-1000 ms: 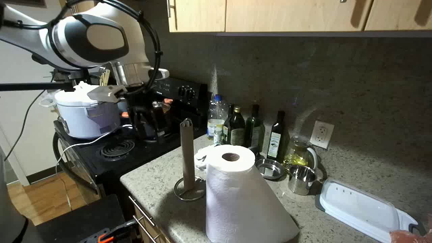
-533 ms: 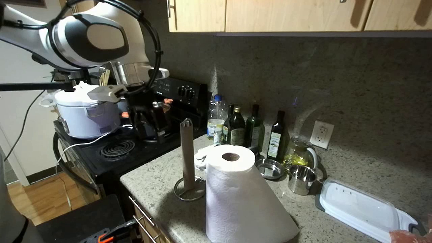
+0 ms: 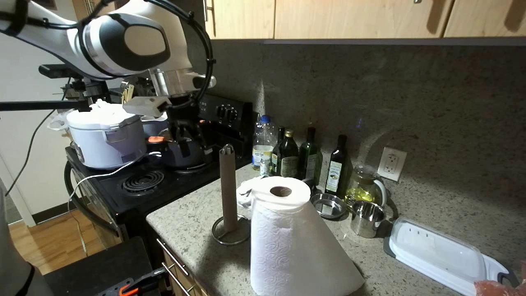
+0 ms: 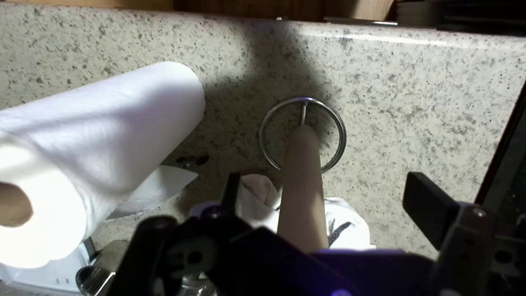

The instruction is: Replace the tissue paper core with the paper towel roll

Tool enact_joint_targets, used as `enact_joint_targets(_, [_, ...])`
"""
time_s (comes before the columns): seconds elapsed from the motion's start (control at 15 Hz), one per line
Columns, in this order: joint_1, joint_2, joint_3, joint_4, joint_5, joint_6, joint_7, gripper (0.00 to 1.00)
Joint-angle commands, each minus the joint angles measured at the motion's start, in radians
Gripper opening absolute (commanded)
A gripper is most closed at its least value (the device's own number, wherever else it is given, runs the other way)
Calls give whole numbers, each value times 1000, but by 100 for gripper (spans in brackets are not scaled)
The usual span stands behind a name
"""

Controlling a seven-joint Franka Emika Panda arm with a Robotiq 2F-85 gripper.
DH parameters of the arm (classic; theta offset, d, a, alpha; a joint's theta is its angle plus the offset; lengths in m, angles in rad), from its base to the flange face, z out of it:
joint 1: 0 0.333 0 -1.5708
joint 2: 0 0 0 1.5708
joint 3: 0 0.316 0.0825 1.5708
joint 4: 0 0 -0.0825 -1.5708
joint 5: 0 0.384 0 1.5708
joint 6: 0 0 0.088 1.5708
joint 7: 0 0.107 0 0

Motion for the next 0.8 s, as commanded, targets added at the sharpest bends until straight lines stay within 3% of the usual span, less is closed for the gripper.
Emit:
enact_joint_targets(0.0, [3,59,-26,72,18,22,4,100])
enact_joint_targets(0.07, [4,65,-31,85,23,26,4,100])
enact_joint_targets(0.13, [2,69,-36,98,27,32,5,91])
enact_joint_targets(0.2, [1,74,-41,109,29,37,5,74])
enact_joint_targets(0.53, [3,111,-63,166,46,49,-6,34])
enact_joint_targets(0.73, [10,144,-68,195,59,48,-19,17])
